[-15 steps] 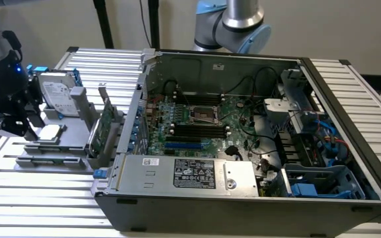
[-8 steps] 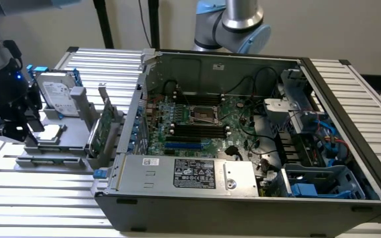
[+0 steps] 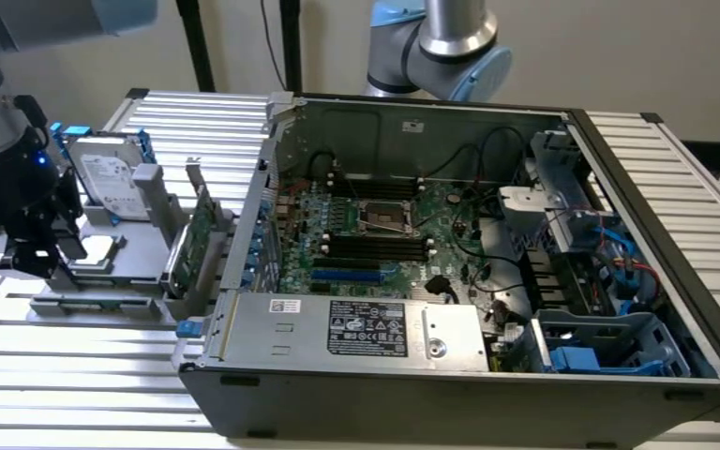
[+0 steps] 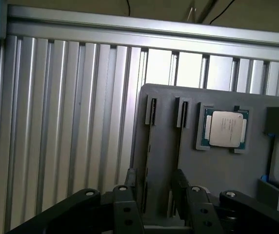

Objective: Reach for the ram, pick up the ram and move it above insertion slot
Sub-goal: 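Pick up the ram and move it above insertion slot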

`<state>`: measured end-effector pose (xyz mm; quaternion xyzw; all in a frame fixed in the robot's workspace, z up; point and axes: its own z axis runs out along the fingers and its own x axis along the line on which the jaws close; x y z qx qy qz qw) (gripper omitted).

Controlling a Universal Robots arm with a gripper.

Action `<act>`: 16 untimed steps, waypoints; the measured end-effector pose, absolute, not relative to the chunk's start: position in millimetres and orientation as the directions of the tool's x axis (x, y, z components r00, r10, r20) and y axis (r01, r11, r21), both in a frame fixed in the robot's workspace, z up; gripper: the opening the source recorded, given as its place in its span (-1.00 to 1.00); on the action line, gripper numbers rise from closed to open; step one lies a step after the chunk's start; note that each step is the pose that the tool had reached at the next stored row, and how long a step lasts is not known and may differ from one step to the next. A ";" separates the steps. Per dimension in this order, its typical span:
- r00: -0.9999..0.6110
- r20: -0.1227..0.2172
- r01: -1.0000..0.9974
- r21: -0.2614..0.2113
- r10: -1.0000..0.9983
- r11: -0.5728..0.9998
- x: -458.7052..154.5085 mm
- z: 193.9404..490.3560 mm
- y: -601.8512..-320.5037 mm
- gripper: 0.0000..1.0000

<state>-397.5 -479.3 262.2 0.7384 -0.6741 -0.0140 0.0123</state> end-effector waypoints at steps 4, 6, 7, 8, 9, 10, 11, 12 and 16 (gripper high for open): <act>0.101 -0.005 -0.994 0.037 -0.995 -0.101 -397.6 255.0 -479.6 -0.15; 0.107 -0.005 -0.994 0.037 -0.994 -0.107 -397.6 251.4 -479.6 -0.15; 0.109 -0.005 -0.993 0.037 -0.994 -0.109 -397.6 249.6 -479.7 -0.15; 0.112 -0.006 -0.993 0.037 -0.994 -0.112 -397.6 247.7 -479.7 -0.15; 0.114 -0.006 -0.993 0.037 -0.993 -0.114 -397.6 245.8 -479.8 -0.15; 0.116 -0.006 -0.993 0.037 -0.993 -0.116 -397.6 244.0 -479.8 -0.15; 0.117 -0.006 -0.992 0.037 -0.993 -0.117 -397.6 242.2 -479.9 -0.15; 0.118 -0.006 -0.992 0.037 -0.993 -0.118 -397.6 240.5 -480.0 -0.15; 0.118 -0.006 -0.992 0.037 -0.993 -0.118 -397.7 233.2 -480.6 -0.15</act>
